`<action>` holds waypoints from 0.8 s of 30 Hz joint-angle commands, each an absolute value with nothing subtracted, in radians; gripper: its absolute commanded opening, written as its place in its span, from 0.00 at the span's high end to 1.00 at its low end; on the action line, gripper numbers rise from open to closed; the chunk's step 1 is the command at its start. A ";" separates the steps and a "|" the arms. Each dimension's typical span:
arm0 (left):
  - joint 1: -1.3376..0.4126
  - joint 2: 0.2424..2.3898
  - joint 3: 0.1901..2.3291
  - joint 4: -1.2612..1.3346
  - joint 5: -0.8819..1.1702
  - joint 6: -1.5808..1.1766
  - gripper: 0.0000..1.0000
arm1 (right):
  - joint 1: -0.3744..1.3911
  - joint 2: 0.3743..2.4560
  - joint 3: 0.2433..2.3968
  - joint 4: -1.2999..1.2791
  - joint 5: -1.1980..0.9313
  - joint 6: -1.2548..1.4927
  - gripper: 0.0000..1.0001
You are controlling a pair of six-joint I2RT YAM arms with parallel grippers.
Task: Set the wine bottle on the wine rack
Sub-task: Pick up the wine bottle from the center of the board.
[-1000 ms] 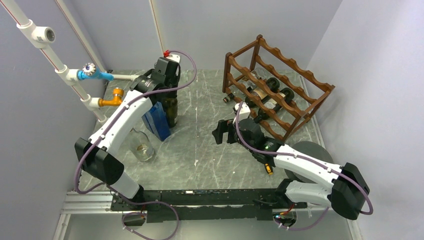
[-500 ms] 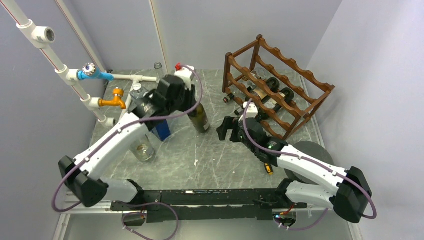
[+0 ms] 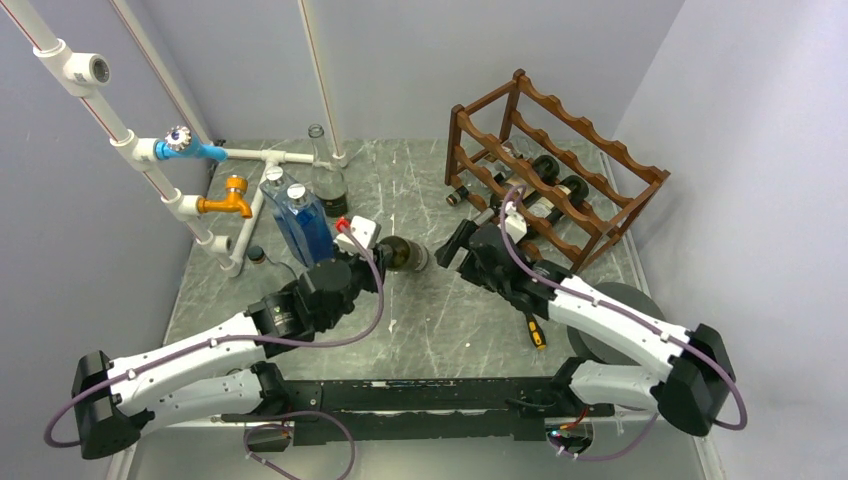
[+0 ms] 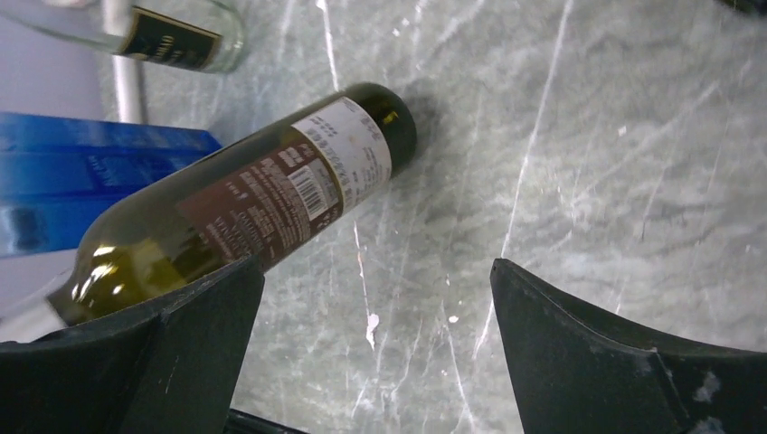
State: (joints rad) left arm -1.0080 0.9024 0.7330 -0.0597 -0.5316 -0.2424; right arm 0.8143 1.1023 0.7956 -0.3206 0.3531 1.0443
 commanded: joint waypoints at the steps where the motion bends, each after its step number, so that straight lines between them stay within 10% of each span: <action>1: -1.109 0.893 0.671 0.002 -0.720 -0.278 1.00 | 0.816 1.202 0.896 -0.451 0.310 1.245 0.01; 24: -1.293 1.127 0.573 -0.080 -0.664 -0.603 1.00 | 0.839 1.381 0.916 -0.377 0.345 1.284 0.00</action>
